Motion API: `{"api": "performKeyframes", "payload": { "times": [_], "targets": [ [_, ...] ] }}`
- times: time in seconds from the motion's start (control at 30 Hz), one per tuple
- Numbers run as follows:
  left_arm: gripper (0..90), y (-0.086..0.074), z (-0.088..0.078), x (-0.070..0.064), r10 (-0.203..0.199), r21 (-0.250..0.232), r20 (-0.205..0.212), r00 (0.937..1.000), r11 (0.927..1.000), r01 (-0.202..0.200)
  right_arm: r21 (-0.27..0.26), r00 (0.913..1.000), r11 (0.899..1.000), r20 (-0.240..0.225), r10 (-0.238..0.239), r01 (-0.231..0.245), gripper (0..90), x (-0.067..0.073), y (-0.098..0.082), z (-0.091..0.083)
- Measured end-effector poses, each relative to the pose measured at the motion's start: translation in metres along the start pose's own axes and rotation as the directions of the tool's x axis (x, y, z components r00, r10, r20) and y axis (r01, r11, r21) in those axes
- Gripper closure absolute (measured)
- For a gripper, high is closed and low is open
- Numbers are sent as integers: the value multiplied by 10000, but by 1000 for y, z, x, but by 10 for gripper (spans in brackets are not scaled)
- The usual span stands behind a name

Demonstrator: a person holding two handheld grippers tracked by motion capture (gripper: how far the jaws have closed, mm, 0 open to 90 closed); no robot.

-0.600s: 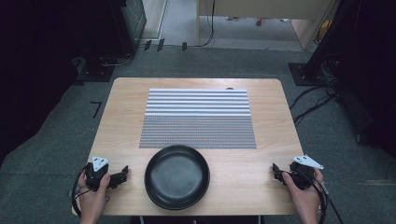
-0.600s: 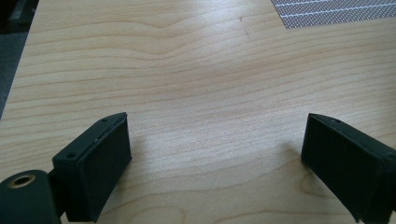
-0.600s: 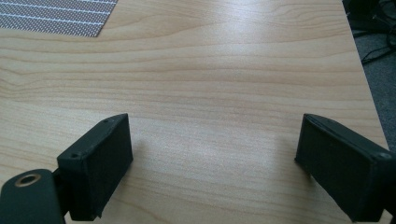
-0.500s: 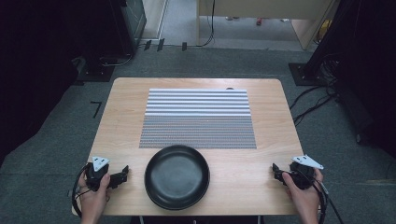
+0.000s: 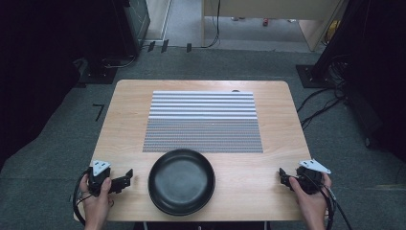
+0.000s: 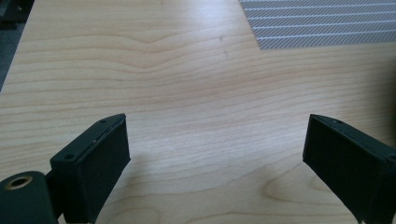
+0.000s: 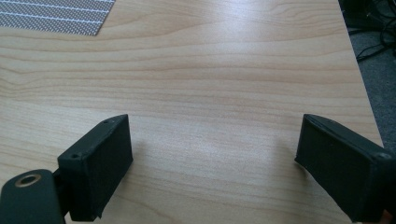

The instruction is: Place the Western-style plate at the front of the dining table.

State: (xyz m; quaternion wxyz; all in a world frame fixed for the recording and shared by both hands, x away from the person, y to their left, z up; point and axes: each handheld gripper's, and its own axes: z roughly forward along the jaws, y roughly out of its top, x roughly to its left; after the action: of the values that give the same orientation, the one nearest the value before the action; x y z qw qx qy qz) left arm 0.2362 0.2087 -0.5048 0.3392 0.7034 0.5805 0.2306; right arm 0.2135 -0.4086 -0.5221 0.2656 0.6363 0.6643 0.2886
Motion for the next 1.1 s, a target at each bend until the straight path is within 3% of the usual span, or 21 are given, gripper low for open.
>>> {"api": "performKeyframes", "payload": {
  "times": [0.33, 0.73, 1.1],
  "targets": [
    [70, 4, -11, -7, -292, -636, 493, 9984, 9975, 323, -426, 9999, 9991, -142, 22, -28, 101, 13, 5, -9],
    [70, 5, -11, -25, 9, -675, 769, 9970, 9977, 44, -614, 9985, 9979, -518, 159, -190, 101, 26, 9, -13],
    [70, 7, -15, -34, 24, -792, 964, 9953, 9968, 53, -738, 9965, 9969, -816, 204, -264, 101, 37, 12, -18]
  ]
}}
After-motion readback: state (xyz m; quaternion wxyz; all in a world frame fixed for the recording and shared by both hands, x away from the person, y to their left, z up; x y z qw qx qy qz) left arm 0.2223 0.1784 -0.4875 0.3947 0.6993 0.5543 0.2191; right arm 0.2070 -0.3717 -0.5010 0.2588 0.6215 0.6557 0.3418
